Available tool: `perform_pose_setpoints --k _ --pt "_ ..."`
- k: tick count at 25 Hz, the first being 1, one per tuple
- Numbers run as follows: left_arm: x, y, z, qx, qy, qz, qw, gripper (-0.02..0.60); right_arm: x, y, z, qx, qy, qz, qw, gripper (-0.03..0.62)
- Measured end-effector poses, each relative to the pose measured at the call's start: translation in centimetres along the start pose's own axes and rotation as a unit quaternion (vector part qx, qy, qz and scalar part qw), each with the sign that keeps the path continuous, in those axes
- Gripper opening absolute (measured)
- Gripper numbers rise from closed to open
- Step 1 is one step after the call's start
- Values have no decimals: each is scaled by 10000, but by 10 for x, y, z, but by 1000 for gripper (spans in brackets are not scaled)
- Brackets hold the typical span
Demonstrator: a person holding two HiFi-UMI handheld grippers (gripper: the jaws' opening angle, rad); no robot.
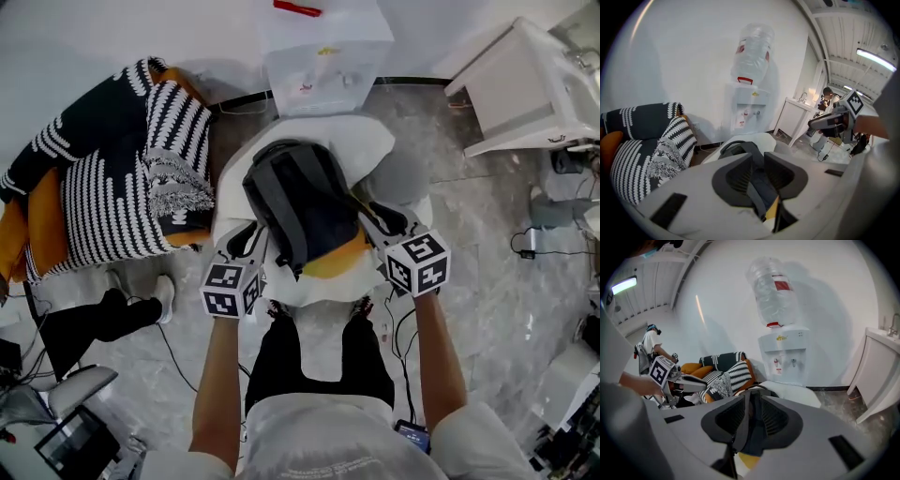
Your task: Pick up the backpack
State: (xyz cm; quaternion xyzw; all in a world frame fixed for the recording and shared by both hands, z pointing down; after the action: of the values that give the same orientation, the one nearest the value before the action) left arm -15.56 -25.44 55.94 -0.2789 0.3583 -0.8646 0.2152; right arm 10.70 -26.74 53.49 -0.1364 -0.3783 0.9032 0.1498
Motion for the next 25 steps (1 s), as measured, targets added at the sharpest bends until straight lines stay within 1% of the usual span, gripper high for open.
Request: perform_pose_setpoints --k 5,9,10,13,17,20,25 --pt "12 -14 21 117 -23 -115 9999 120 -9 -8 24 133 21 -46 9999 103" --pt "23 -23 38 99 -6 -288 9995 130 -15 -18 46 256 49 -40 9997 106" --pt "26 -26 41 87 20 -353 9993 132 -16 -23 52 335 87 -46 9994 121" --pt "33 -39 52 103 81 -500 9987 138 -16 -36 69 569 148 -185 9981 141" --pt "40 -54 68 159 53 -599 9981 138 -19 -50 87 663 68 -332 9972 143" --pt "48 -62 77 196 52 -675 9975 138 -21 -60 99 740 86 -305 9968 153" --pt "61 -79 90 339 81 -746 9966 138 -23 -77 117 839 113 -240 9961 153"
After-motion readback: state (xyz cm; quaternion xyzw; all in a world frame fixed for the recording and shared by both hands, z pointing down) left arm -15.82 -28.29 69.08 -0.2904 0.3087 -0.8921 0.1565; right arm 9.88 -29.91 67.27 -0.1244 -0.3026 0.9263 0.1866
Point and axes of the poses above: the fingertips, and each gripper's own axes: z forward along the fingers, x to its left, y out of its top, the point moved 5 cm from there along -z, backward along the fingers, and after that the axes turned 11 degrees about -y, right-handed, at the moved point
